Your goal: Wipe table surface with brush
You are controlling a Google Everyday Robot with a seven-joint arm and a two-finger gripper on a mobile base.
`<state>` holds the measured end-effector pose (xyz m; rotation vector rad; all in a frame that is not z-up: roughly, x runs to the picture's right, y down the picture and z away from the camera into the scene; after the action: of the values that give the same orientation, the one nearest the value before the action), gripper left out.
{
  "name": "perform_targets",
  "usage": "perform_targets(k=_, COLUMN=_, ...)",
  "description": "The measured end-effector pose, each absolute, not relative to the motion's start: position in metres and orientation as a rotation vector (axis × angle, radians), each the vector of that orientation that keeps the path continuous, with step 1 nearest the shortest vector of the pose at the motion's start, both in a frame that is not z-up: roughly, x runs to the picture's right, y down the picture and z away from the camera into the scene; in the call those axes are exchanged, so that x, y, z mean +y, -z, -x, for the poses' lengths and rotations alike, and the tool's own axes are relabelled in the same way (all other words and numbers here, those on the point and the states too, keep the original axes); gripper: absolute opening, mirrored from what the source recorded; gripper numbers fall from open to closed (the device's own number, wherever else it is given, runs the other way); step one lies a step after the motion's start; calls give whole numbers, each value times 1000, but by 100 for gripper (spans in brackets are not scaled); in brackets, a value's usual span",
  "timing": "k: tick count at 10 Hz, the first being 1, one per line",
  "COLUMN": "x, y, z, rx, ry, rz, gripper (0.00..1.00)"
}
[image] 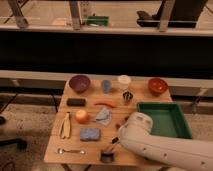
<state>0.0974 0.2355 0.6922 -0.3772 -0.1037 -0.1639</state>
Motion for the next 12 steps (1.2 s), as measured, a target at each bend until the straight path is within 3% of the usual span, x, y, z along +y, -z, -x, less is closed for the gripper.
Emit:
perform_targets(k=5, x=221, y=-700, z=-150, rx=-1, ry=87, rz=364, gripper=0)
perform_targets(k=9, x=182, y=-737, z=-136, rx=52, ry=105, rz=330, gripper=0)
perform_targets(k=12, x=185, y=-739, z=-114, rx=34, ry=129, rz=337, gripper=0)
